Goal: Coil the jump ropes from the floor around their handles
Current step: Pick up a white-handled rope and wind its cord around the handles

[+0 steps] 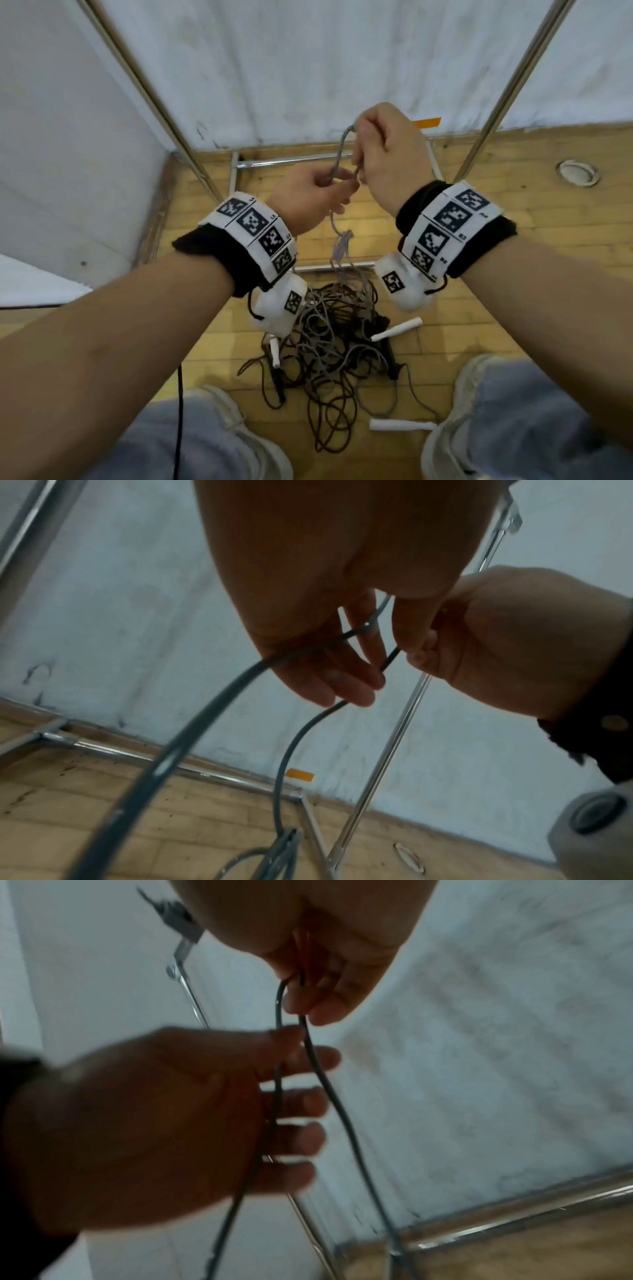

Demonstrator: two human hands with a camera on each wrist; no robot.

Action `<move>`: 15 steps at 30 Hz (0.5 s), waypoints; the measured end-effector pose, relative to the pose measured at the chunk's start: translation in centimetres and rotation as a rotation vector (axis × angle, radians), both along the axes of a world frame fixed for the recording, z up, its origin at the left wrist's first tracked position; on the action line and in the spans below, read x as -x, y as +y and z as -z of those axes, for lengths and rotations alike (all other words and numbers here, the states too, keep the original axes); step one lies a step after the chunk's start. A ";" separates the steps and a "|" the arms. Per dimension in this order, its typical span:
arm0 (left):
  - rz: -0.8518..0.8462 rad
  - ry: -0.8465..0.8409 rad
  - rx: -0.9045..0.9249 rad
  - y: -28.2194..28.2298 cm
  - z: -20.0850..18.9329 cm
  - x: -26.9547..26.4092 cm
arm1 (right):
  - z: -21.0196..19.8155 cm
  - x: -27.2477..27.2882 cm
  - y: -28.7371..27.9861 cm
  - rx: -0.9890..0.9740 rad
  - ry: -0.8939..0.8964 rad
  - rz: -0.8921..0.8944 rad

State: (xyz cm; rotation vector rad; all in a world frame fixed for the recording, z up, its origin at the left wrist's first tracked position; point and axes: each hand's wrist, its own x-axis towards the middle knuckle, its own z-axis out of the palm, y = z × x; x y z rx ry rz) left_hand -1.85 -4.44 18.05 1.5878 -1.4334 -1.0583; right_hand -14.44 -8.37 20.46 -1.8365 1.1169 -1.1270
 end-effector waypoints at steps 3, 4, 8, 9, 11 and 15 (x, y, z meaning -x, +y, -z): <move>0.004 -0.016 0.049 1.1 -2.5 -0.1 | -4.6 -0.1 1.0 -0.030 -0.174 0.023; 0.011 -0.058 0.077 1.6 -3.3 -0.2 | -6.0 0.0 1.3 -0.025 -0.223 0.031; 0.023 -0.294 0.096 2.9 -5.7 -0.9 | -10.8 0.9 1.8 -0.020 -0.387 0.079; 0.003 -0.300 0.109 3.1 -6.2 -1.1 | -11.4 1.2 1.8 -0.040 -0.428 0.087; -0.058 -0.277 0.148 3.1 -7.6 -1.2 | -11.6 1.4 1.9 -0.120 -0.443 0.054; -0.190 -0.183 0.249 3.0 -9.4 -1.5 | -9.3 1.4 2.6 -0.283 -0.034 -0.134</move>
